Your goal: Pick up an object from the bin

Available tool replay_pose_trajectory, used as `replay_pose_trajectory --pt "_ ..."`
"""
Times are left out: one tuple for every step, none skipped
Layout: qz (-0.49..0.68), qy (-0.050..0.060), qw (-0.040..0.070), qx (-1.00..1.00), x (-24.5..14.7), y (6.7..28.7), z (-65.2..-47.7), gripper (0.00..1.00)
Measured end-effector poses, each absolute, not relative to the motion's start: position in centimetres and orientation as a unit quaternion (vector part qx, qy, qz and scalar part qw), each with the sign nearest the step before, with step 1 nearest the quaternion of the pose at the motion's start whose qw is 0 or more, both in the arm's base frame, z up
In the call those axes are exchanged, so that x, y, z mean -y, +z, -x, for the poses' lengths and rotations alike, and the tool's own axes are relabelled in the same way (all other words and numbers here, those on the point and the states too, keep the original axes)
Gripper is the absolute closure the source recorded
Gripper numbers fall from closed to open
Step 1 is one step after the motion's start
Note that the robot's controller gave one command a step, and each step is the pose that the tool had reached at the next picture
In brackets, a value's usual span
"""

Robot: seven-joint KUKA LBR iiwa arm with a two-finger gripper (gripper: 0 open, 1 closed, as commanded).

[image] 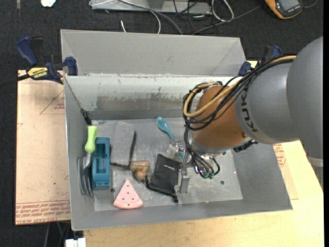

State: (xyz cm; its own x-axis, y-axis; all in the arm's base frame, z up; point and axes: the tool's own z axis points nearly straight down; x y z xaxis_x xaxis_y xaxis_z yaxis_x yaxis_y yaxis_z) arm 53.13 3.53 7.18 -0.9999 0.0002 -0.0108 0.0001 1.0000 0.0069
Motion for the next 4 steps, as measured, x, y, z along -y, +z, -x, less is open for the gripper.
replay_pose_trajectory --pt "-0.041 0.003 0.006 -0.999 -6.2 7.1 -52.5 0.00" --pt "0.008 0.003 0.007 -1.000 -4.0 7.1 -52.7 1.00" --pt "0.008 0.003 0.007 -1.000 -4.0 7.1 -52.7 1.00" --pt "-0.066 0.004 0.008 -0.998 -4.1 7.0 -49.3 1.00"
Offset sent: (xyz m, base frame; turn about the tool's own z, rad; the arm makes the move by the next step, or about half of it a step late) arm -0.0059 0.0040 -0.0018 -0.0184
